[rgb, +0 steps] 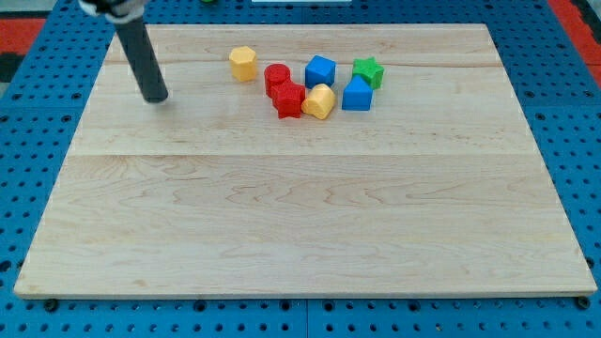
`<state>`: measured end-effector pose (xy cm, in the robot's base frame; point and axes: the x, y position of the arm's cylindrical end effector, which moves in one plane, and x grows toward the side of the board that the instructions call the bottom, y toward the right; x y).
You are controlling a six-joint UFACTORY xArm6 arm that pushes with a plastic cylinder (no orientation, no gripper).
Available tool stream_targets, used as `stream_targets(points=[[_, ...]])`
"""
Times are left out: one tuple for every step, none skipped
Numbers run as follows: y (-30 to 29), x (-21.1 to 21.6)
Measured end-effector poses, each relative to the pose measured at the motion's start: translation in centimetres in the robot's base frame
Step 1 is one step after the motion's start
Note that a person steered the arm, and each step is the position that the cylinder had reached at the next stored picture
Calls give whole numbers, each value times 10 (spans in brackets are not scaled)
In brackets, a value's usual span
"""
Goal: Move the hexagon into the cube
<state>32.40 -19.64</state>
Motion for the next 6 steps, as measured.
stream_targets(points=[[55,-17],[50,-35],[59,-36],[81,-38],[76,-40],[77,-56]])
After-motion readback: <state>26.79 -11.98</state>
